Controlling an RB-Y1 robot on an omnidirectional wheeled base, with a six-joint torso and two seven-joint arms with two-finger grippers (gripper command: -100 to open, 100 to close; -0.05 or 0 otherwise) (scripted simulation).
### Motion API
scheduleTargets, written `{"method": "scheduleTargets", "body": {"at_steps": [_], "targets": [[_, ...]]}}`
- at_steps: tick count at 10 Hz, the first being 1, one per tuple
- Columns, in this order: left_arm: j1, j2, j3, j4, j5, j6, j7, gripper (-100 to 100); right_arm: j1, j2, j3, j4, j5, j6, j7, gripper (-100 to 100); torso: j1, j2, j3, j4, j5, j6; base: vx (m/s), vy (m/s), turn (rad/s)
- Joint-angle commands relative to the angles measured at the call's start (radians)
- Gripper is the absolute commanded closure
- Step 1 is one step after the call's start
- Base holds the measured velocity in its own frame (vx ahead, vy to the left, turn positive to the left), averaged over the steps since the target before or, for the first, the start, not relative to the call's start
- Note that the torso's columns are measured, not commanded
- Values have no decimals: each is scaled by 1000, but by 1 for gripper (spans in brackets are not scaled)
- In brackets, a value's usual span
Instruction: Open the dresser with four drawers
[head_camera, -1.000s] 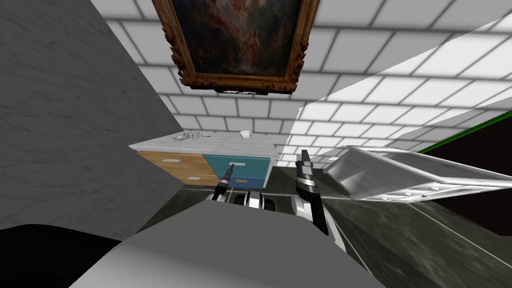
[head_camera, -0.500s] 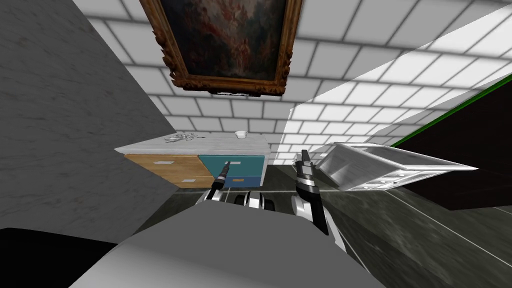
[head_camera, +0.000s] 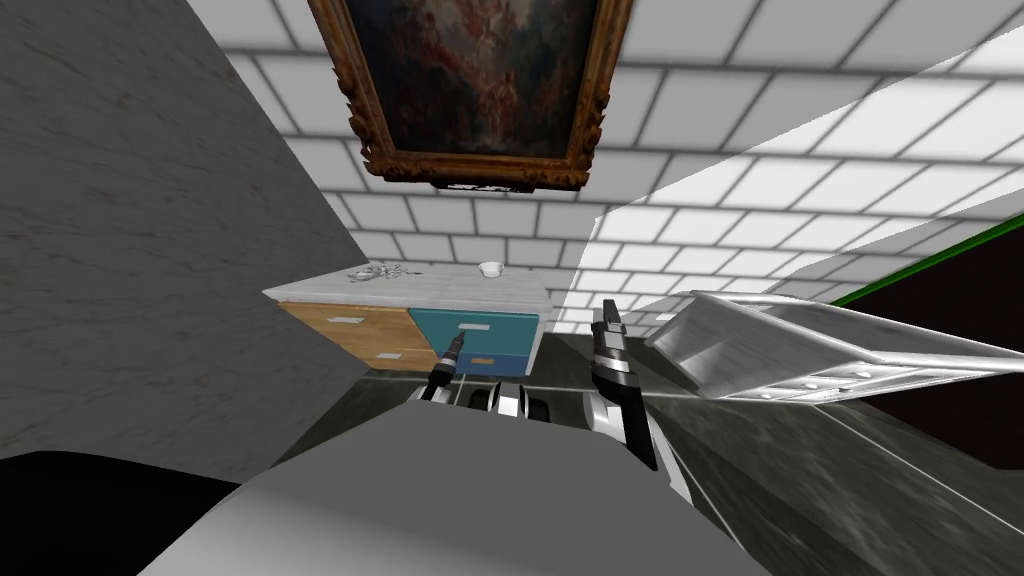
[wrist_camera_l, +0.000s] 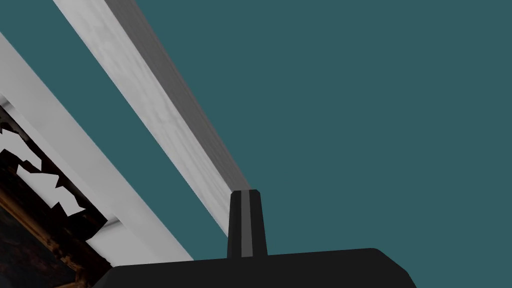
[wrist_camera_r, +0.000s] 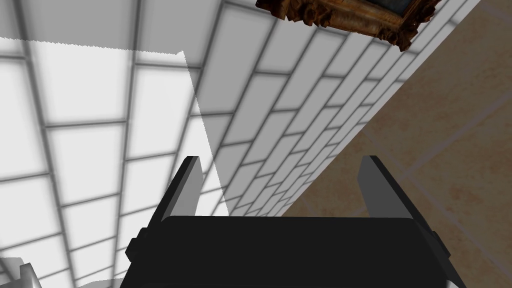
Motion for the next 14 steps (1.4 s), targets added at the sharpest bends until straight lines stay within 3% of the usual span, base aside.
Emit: {"method": "scheduleTargets", "body": {"at_steps": [1,3,4,9,10,11,12,13,14], "targets": [[39,-18,-24,-49,-11,6,-9,100,0,0,0,0,0,0,0,0,-2,1,1,0,-1,0,25,24,52],[48,-22,-29,-57,-14,3,-11,100,0,0,0,0,0,0,0,0,-1,1,1,0,0,0,14,17,53],[48,8,-30,-71,-14,14,-8,-100,0,0,0,0,0,0,0,0,-1,1,1,0,0,0,0,0,0],[30,6,-29,-130,-5,104,24,-100,0,0,0,0,0,0,0,0,0,0,0,0,0,0,-29,23,-4],[34,10,-30,-128,-6,92,20,-100,0,0,0,0,0,0,0,0,0,0,0,0,0,0,-12,7,-2],[25,15,-27,-149,-4,125,28,-100,0,0,0,0,0,0,0,0,-1,-1,-1,0,0,0,63,6,-26],[27,12,-28,-136,-5,108,24,-100,0,0,0,0,0,0,0,0,0,-4,-2,-1,0,0,42,4,-8],[26,13,-28,-138,-5,111,24,100,0,0,0,0,0,0,0,0,0,-2,-1,-1,0,0,6,0,2],[37,15,-32,-153,-6,114,28,100,0,0,0,0,0,0,0,0,0,1,1,0,0,0,-94,-18,33]]}}
